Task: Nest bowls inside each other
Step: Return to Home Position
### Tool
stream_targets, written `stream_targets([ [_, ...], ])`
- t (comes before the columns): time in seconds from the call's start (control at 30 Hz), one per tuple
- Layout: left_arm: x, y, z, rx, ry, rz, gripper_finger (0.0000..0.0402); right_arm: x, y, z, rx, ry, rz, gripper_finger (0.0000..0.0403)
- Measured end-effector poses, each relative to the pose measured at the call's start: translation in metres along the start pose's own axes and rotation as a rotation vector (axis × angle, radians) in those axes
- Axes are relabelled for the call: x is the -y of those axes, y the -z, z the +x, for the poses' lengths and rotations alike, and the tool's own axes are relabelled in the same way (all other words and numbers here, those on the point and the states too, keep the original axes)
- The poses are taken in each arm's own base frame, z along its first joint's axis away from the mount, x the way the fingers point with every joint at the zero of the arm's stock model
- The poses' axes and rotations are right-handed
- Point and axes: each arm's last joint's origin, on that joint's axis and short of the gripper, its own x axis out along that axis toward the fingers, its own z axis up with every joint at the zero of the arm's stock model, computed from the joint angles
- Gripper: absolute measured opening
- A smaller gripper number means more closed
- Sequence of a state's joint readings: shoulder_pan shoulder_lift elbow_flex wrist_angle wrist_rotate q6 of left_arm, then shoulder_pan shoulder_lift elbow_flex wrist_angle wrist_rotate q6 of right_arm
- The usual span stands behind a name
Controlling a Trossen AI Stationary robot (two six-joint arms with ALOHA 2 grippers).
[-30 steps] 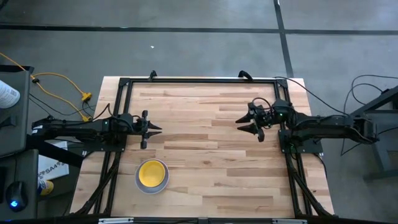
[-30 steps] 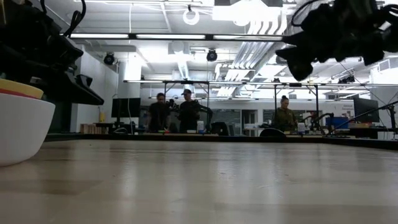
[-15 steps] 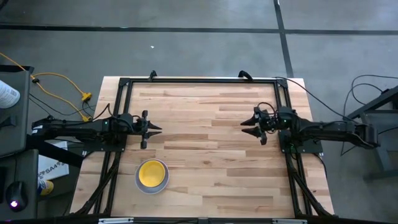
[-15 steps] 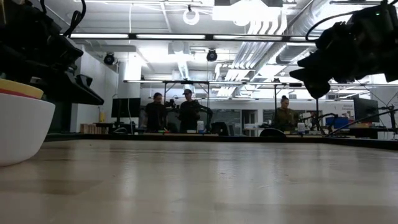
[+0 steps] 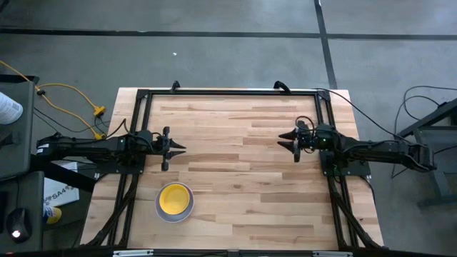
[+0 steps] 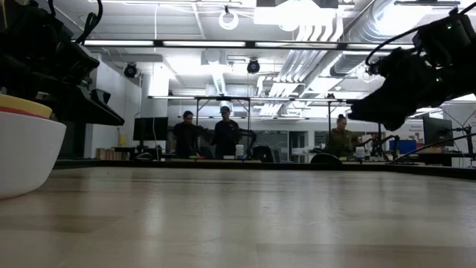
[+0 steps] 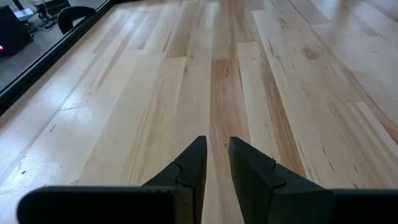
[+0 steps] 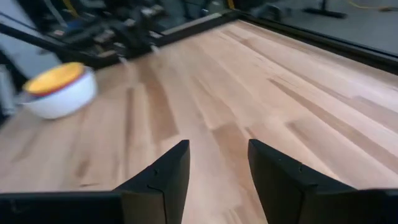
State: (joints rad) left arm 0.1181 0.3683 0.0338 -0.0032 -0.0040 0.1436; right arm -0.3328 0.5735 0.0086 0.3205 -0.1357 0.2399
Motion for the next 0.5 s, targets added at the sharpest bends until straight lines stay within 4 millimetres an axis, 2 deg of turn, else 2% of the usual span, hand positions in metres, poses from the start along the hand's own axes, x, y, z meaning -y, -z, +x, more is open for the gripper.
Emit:
stream_targets([
  [0.27,0.0,0.0,0.0,0.0,0.0,0.0,0.0069,-0.002,0.011,0.0,-0.058,0.191,-0.034,0.0156],
  [0.5,0.0,0.0,0.0,0.0,0.0,0.0,0.0069,-0.009,0.017,-0.001,-0.093,0.22,-0.07,0.0156],
])
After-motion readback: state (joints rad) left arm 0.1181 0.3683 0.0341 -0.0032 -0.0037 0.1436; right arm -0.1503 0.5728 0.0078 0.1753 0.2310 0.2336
